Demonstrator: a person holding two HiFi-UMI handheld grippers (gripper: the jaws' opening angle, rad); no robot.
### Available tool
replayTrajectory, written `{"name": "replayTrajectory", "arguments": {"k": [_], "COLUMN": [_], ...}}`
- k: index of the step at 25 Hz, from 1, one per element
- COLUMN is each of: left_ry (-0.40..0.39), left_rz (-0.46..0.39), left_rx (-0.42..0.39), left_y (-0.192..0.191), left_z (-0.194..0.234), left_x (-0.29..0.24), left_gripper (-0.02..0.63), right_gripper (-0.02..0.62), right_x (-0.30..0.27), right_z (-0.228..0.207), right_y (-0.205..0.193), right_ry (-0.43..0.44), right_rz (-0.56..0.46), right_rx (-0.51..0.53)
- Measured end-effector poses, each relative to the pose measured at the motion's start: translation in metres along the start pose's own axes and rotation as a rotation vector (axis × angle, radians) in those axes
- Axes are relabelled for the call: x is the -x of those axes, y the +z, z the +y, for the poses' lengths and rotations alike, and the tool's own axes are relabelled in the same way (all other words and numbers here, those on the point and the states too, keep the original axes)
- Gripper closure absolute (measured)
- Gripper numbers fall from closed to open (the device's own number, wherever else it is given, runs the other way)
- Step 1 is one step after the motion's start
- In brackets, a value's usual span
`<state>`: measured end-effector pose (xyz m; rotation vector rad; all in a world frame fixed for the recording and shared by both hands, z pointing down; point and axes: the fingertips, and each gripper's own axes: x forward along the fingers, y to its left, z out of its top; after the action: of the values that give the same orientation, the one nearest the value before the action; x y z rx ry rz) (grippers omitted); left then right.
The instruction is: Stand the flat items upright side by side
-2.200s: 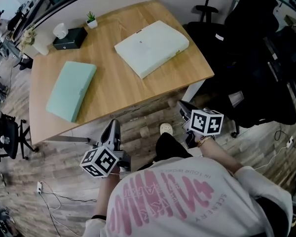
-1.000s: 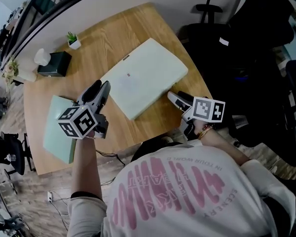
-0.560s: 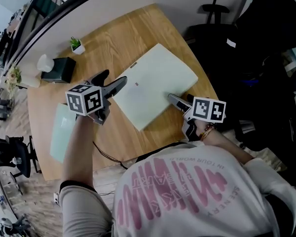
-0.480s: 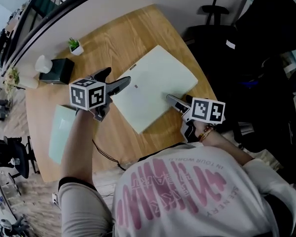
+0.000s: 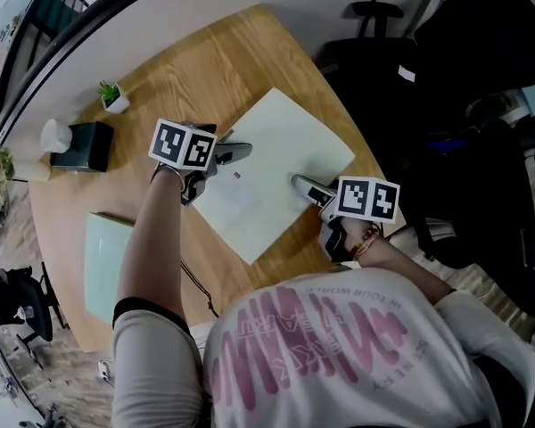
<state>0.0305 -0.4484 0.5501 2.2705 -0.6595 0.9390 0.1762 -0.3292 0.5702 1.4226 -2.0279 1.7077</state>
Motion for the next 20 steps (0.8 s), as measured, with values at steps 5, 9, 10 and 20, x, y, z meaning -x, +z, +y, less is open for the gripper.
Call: {"name": "replayTrajectory", "arguments": {"k": [5,9,10,20], "left_ry": [-0.099,-0.12,-0.117,0.088], "left_rz": [0.04,0.089,0.102,-0.051], "left_rx": [0.039,0.055,0.082,0.169], "left_y": [-0.008,-0.015,-0.019,-0.029], "left_z": [-0.004,-0.012,-0.014,-0.016], "left_x": [-0.015,-0.014,-0.012,0.048], "left_gripper": [0.134,0.204,0.206,0.213], "right_gripper": [0.101,0.097,0.097,0.043], "right_x": [-0.006,-0.009,-0.01,-0.027], "right_z": [-0.002,-0.002,-0.002,0.039], "right_y": [-0.002,-0.003,-0.003,0.012], "right_ry": [-0.075,-0.105,-0.101,-0.014], "right_rz": [0.032,0.079,0.095,0.223], "right_rx": [0.026,0.078,0.097,0.369]}}
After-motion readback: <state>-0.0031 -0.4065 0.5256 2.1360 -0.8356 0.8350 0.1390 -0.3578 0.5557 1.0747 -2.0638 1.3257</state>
